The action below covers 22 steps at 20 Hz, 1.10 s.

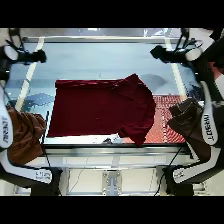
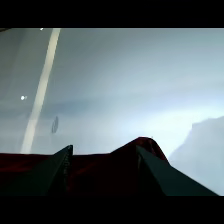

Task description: Fold the shirts.

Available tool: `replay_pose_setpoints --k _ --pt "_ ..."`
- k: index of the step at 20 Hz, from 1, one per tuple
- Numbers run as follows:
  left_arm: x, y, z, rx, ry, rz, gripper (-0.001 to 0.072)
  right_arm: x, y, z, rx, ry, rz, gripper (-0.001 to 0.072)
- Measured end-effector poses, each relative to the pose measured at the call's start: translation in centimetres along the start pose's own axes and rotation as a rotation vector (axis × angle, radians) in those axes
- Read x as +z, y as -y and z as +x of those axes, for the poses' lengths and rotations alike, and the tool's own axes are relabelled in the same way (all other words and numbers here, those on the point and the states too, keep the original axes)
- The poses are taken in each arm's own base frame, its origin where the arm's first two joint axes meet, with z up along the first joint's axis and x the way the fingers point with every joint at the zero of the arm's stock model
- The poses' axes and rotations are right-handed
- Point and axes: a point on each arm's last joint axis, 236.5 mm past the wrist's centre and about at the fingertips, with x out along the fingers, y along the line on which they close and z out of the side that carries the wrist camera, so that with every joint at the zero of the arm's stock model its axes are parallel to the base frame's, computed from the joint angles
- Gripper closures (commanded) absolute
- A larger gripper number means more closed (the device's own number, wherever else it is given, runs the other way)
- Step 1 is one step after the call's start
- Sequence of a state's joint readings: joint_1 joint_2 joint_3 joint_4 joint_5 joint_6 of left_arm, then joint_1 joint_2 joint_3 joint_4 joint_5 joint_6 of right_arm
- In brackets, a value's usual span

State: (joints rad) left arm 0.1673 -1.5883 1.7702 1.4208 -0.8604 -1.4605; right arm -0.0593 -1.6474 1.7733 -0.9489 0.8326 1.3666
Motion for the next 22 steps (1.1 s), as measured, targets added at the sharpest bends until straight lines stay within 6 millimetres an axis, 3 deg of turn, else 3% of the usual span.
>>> replay_pose_setpoints --k 2,4,6,8,11,15,18,22 --pt "1.0 -2.9 -4.9 0.057 0.021 -0.018 0.0125 0.3 1.4 -5.2 -0.068 -0.077 -0.073 0.0269" --pt "-0.3 -5.8 -9.3 0.113 0.009 -0.067 0.0126 -0.8 3.8 -10.6 -0.172 -0.174 -0.115 0.0269" --pt "-4.6 -8.0 -12.4 0.162 -0.051 -0.15 0.0126 -2.7 5.9 -15.1 -0.255 -0.257 -0.117 0.0269" --pt "-10.6 -9.2 -14.7 0.209 -0.117 -0.259 0.0126 -5.5 7.1 -17.9 -0.293 -0.311 -0.088 0.0268" --pt "-20.6 -9.2 -17.2 0.273 -0.187 -0.495 0.0127 -10.1 7.8 -18.9 -0.287 -0.332 -0.032 0.0268" --pt "-30.8 -6.8 -18.2 0.295 -0.252 -0.79 0.0132 -13.9 8.0 -17.4 -0.246 -0.298 0.045 0.0268" --pt "-35.8 -4.7 -17.6 0.268 -0.35 -0.961 0.0133 -14.7 7.8 -16.8 -0.221 -0.277 0.063 0.0267" --pt "-38.5 -2.4 -16.0 0.151 -0.468 -1.14 0.0133 -15.0 7.6 -16.5 -0.202 -0.267 0.06 0.0268"
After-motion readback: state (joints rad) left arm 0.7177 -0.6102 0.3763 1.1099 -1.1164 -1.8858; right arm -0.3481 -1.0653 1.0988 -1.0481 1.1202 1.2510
